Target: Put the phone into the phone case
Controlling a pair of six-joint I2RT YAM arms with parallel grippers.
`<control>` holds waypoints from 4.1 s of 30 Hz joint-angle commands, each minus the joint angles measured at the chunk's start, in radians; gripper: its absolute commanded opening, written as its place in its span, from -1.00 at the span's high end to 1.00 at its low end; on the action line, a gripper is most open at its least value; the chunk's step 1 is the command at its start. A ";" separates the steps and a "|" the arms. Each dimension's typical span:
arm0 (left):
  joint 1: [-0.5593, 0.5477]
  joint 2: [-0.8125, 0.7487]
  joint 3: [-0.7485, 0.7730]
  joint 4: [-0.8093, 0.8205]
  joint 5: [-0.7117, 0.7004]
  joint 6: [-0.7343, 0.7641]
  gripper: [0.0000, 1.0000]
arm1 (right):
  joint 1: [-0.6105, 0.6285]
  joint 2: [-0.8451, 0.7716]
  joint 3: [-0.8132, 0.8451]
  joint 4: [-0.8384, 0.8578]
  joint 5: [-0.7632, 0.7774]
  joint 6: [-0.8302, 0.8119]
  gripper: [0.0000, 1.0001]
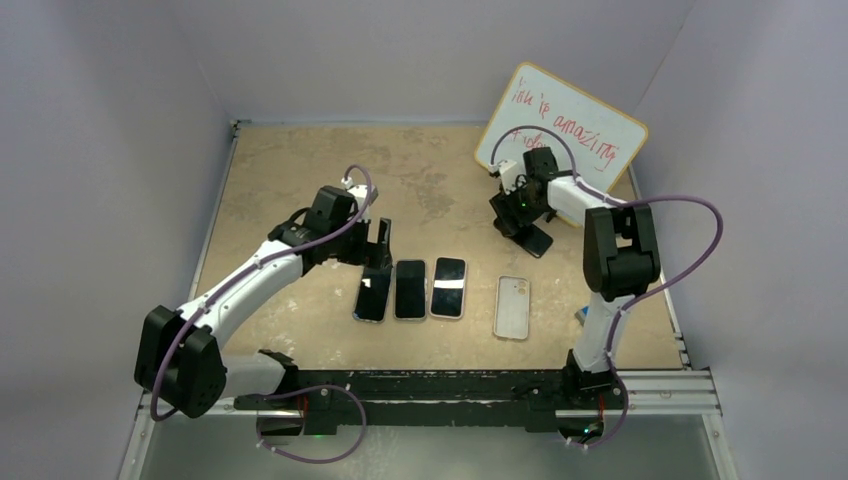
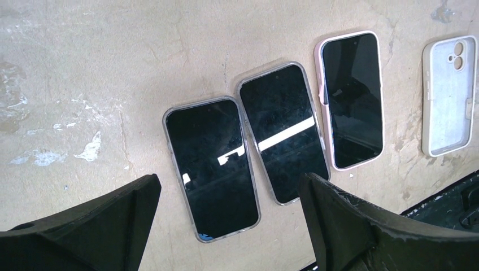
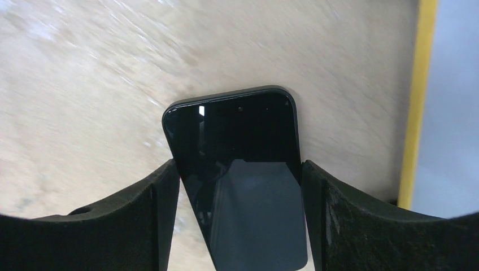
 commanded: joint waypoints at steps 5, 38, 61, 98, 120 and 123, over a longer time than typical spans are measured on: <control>0.002 -0.067 -0.001 0.023 -0.010 0.010 -0.97 | 0.141 -0.066 0.001 0.118 0.088 0.275 0.08; 0.001 -0.070 -0.003 0.025 -0.004 0.010 -0.97 | 0.184 -0.128 -0.146 0.188 0.198 0.640 -0.21; 0.001 -0.063 -0.004 0.028 0.025 0.013 -0.97 | 0.223 -0.129 -0.249 0.079 0.096 0.236 -0.82; 0.000 -0.160 -0.014 0.027 0.011 0.010 -0.97 | 0.223 -0.184 -0.046 -0.082 0.233 0.802 0.27; 0.000 -0.157 -0.012 0.032 0.047 0.014 -0.98 | 0.314 -0.608 -0.373 -0.243 0.396 1.061 0.36; 0.000 -0.160 -0.015 0.034 0.046 0.013 -0.97 | 0.333 -0.642 -0.438 -0.229 0.391 1.088 0.36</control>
